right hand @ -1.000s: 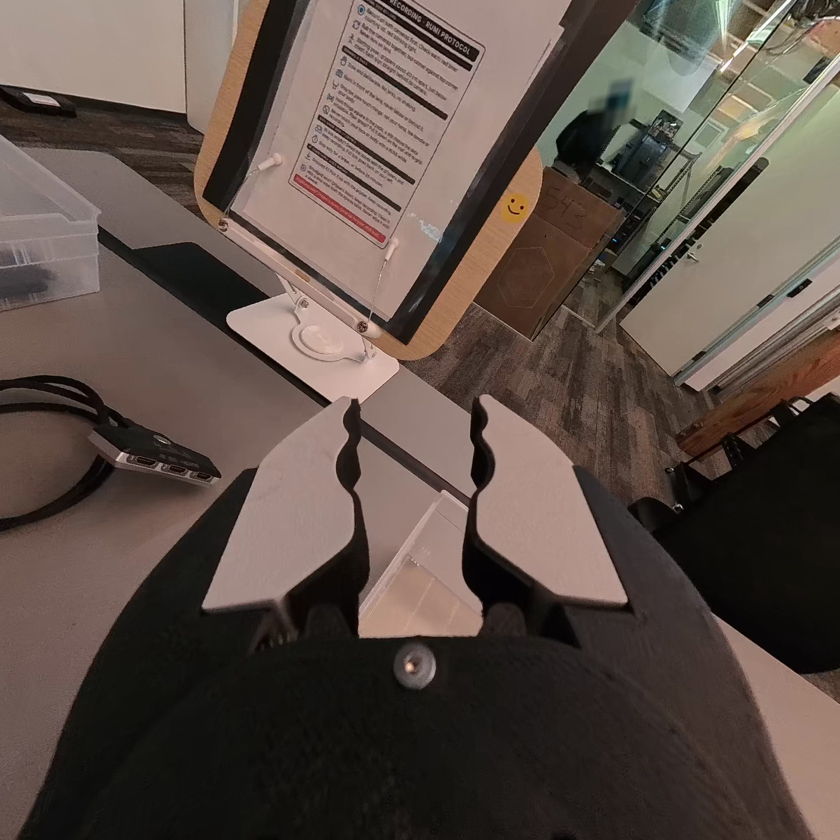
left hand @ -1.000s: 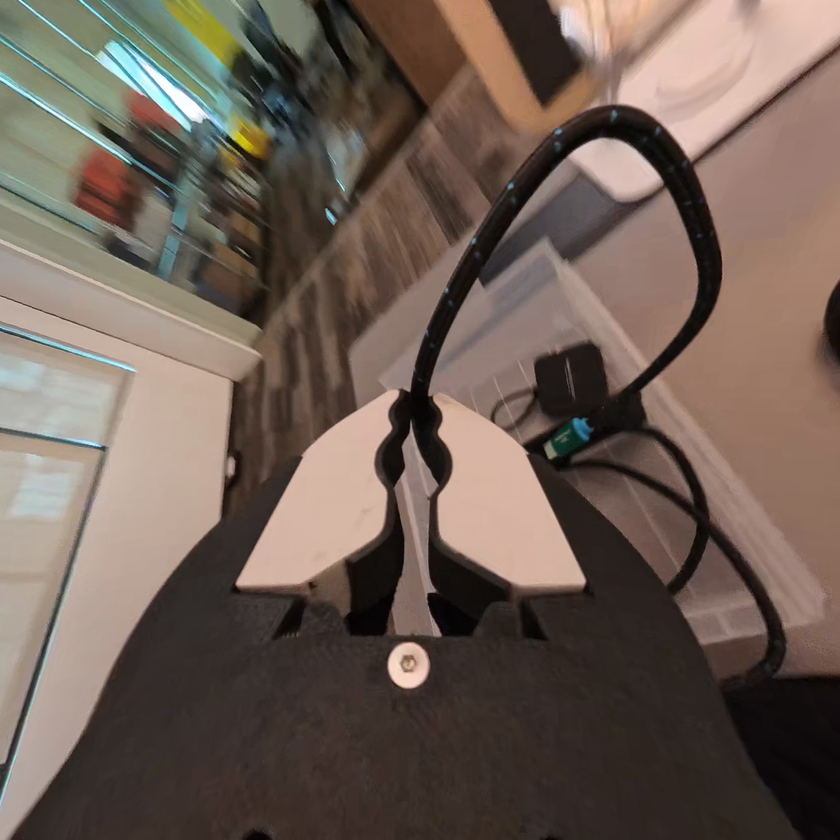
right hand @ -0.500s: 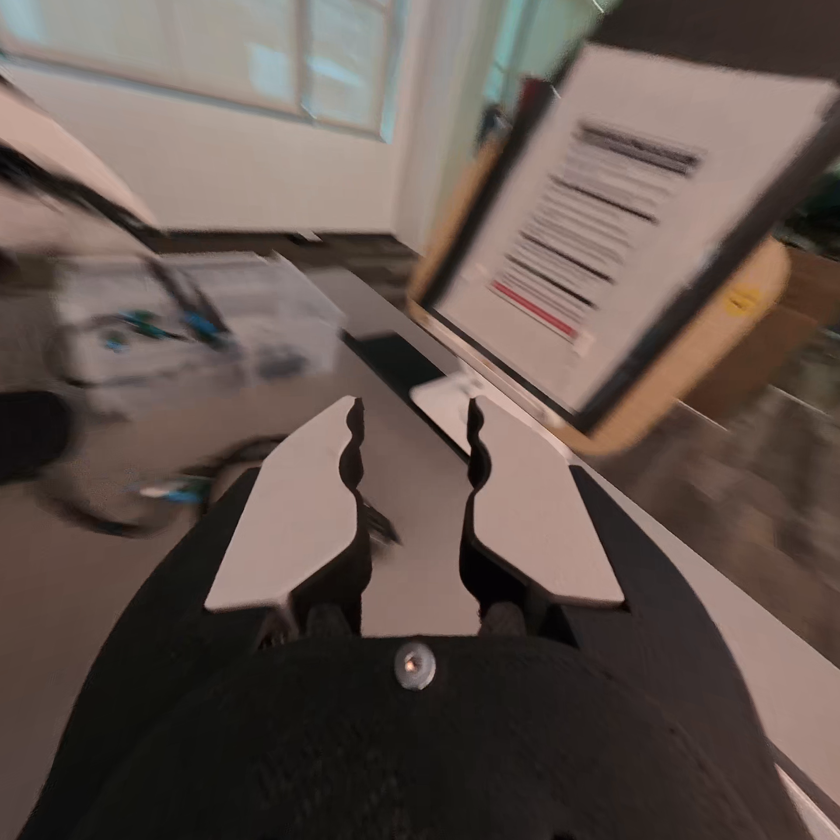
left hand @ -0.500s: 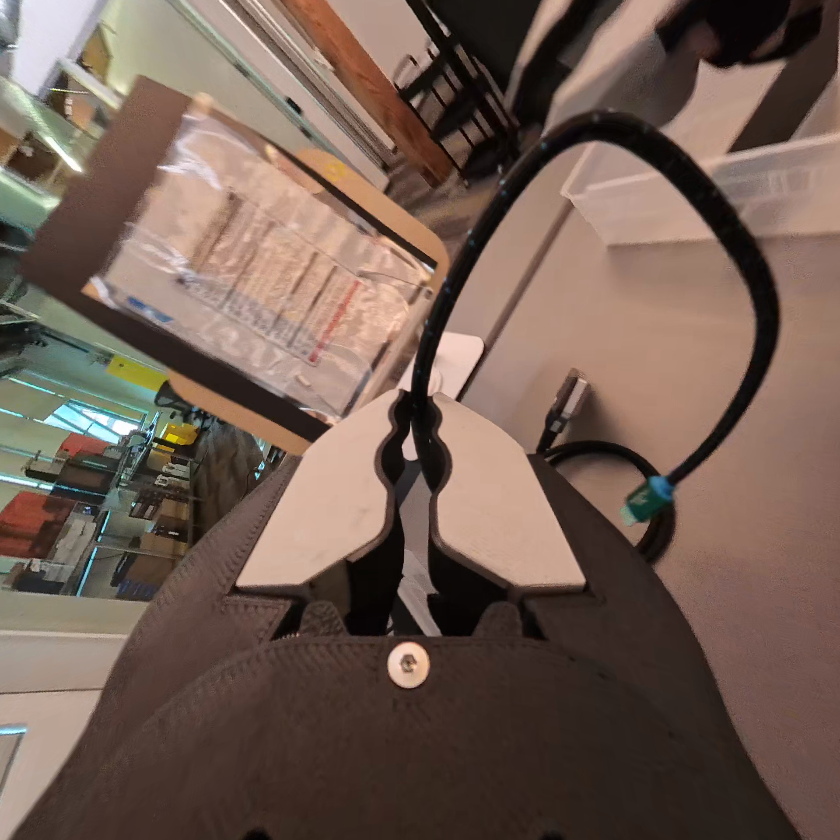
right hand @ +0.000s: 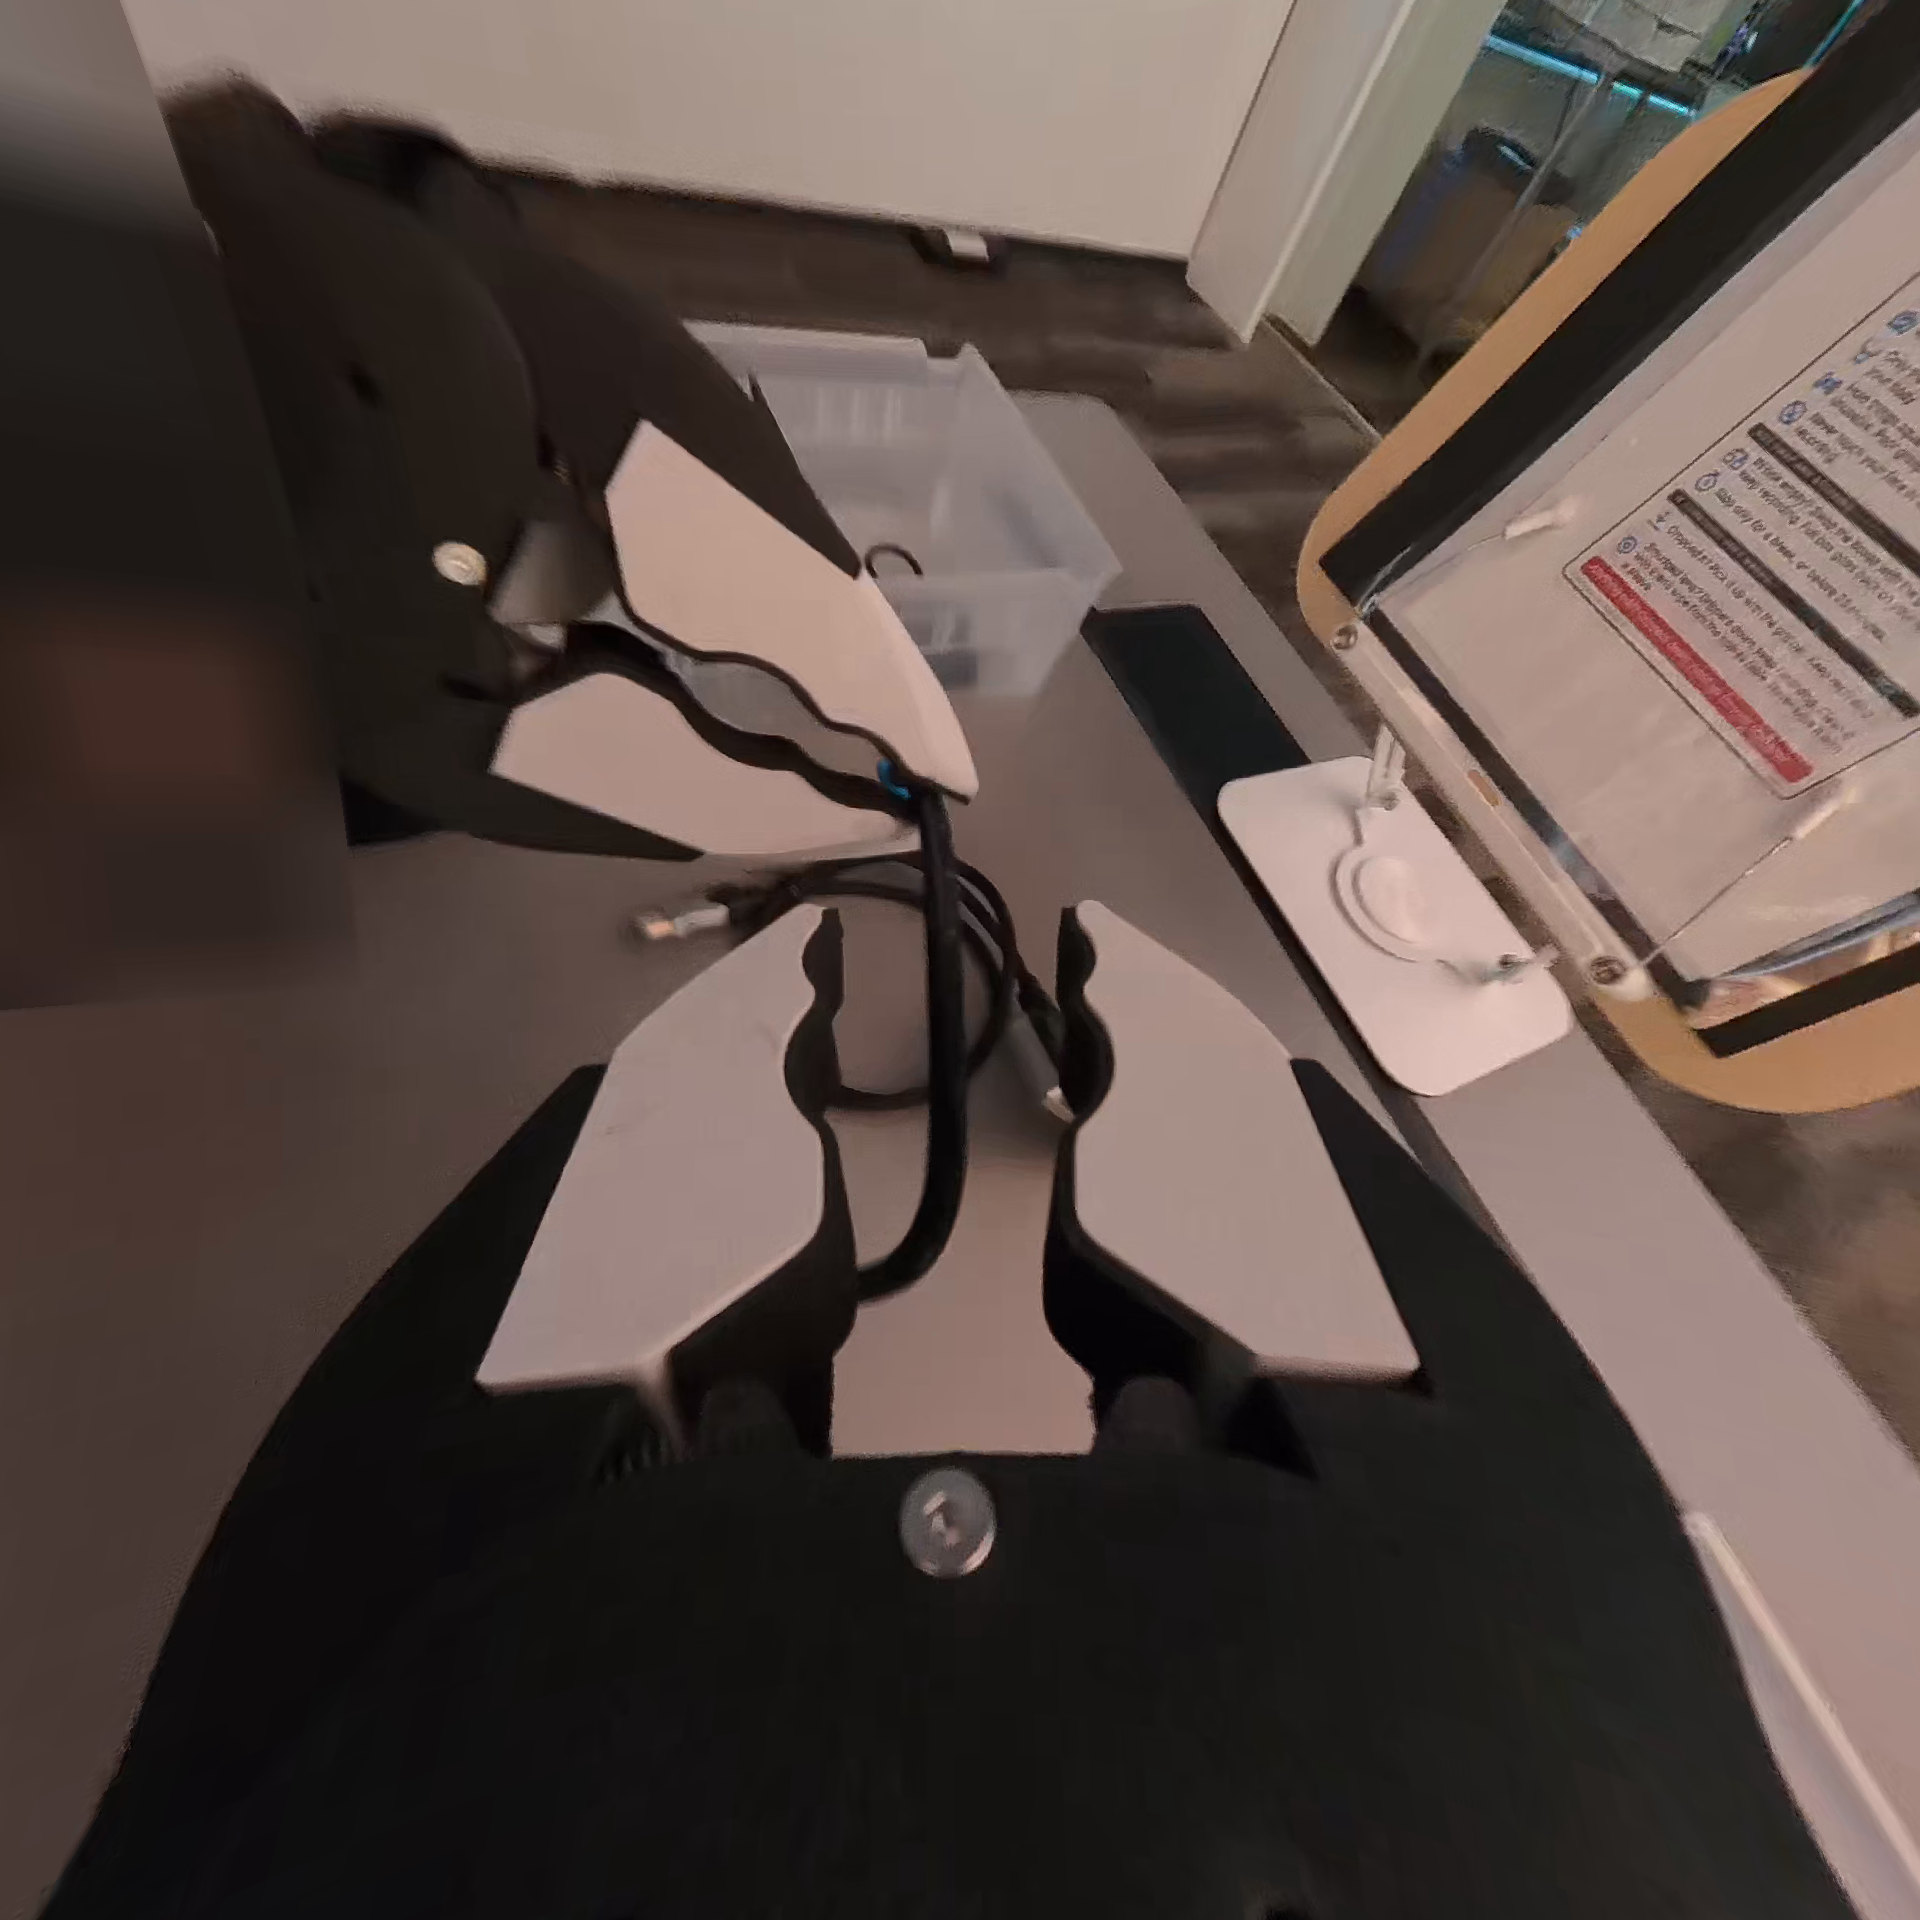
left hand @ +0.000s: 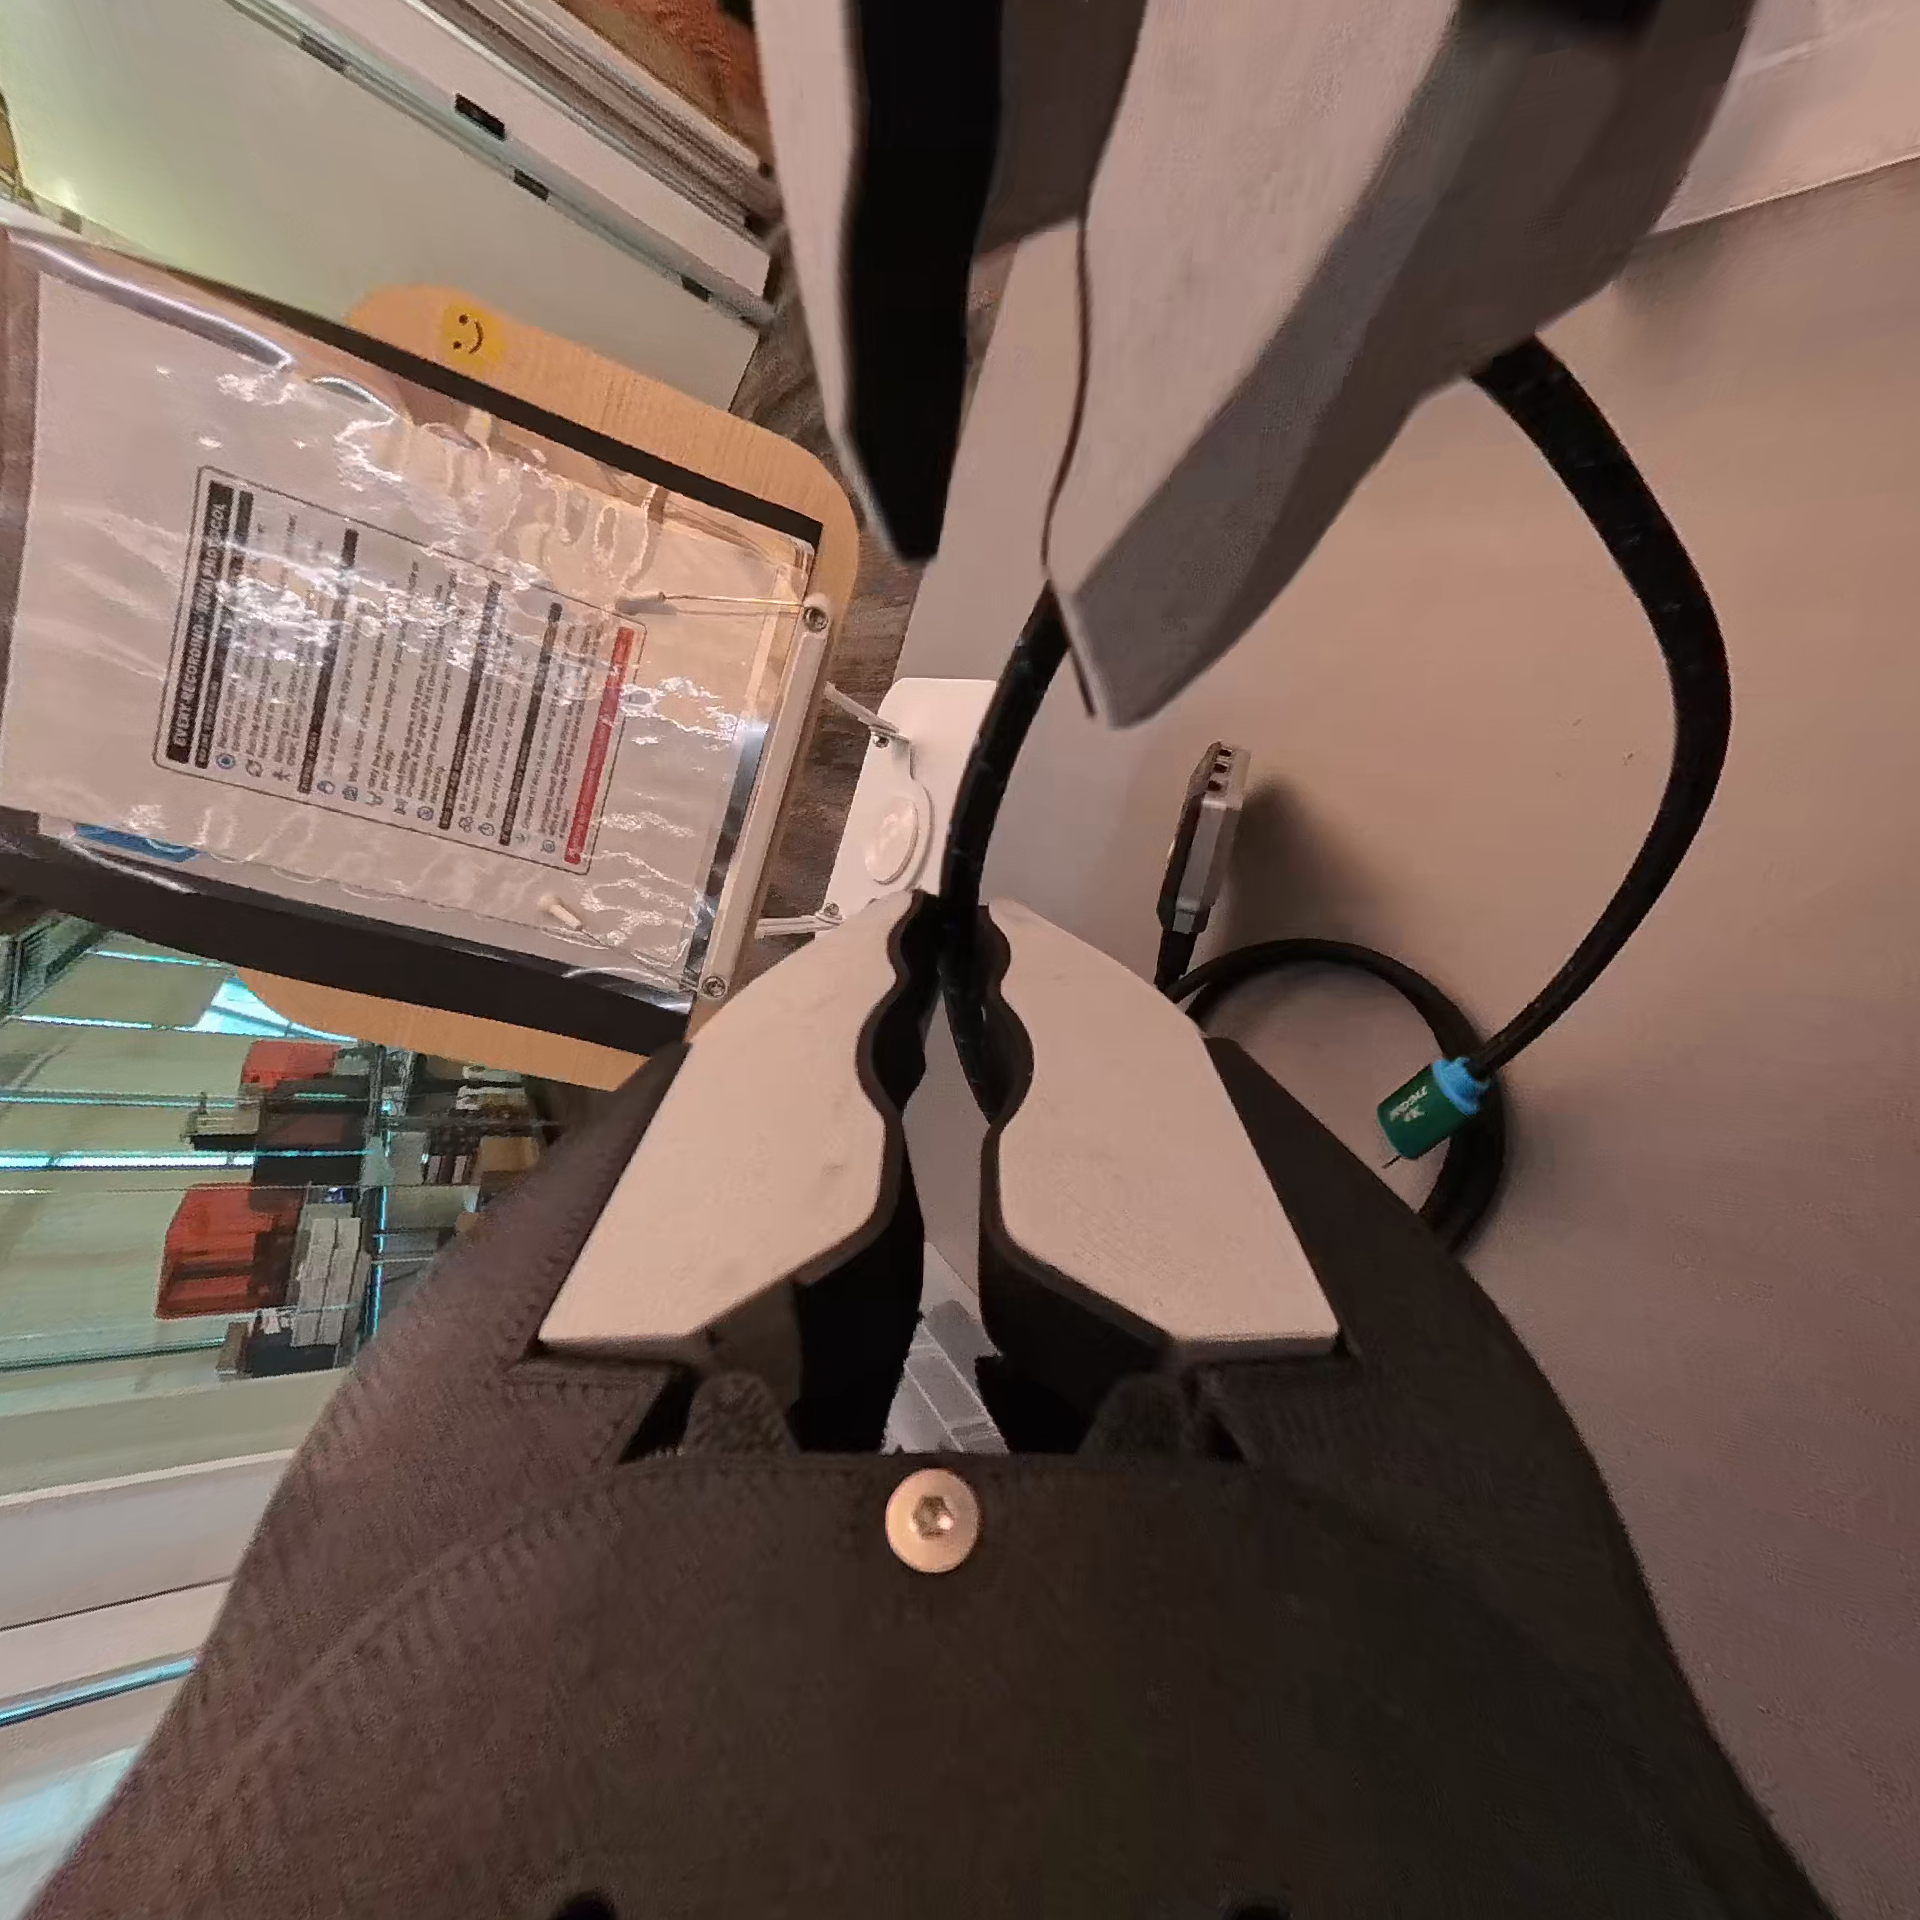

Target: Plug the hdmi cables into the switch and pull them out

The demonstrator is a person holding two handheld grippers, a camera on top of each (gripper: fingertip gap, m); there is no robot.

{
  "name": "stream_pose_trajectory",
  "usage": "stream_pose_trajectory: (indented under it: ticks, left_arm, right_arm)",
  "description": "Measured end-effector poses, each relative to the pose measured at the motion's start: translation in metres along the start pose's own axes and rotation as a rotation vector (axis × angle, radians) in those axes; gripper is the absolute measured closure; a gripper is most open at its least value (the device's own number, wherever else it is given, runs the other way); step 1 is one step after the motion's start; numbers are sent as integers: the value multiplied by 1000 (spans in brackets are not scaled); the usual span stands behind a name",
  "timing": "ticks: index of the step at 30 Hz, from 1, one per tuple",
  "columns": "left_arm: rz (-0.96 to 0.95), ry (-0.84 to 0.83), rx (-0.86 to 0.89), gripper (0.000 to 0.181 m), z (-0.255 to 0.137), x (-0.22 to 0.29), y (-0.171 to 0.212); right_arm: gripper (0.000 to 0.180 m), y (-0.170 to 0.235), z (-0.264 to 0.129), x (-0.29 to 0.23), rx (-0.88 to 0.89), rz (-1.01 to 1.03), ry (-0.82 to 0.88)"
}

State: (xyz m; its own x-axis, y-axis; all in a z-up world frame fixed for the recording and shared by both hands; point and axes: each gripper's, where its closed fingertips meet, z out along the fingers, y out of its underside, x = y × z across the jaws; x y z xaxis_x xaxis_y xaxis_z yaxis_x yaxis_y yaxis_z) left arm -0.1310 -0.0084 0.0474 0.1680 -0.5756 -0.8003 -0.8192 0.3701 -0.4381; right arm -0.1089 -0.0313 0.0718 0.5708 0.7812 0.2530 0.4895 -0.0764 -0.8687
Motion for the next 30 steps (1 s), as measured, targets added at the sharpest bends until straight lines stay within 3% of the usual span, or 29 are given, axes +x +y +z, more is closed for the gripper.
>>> stream_pose_trajectory:
  ticks: [4, 6, 9, 14, 17, 20, 23, 26, 30]
  left_arm:
    - [4, 35, 35, 175, 0, 11, -10]
    - [-19, 47, 43, 175, 1, 15, -14]
    - [-85, 57, 111, 175, -2, 14, -23]
    - [-368, 258, 193, 117, -32, -5, -19]
    - [-451, 354, 244, 108, -45, -17, -4]
    - [-424, 303, 273, 109, -40, -27, 7]
    - [-387, 322, 327, 117, -27, -14, -5]
    - [-287, 292, 270, 113, -6, 3, -6]
    - [-292, 184, 424, 139, -9, -6, -28]
  right_arm:
    - [149, 7, 13, -4, -31, -31, -9]
    - [173, 9, 14, -7, -49, -91, -30]
    - [173, 6, 6, -7, -39, -113, -43]
    - [173, -6, -26, 10, 76, -117, -14]
    - [173, -20, -52, 13, 190, -113, -37]
    - [173, -33, -81, 14, 321, -122, -60]
    - [174, -40, -101, 17, 408, -97, -83]
    - [174, -44, -113, 15, 461, -92, -107]
    - [174, -50, -130, 11, 547, -75, -173]
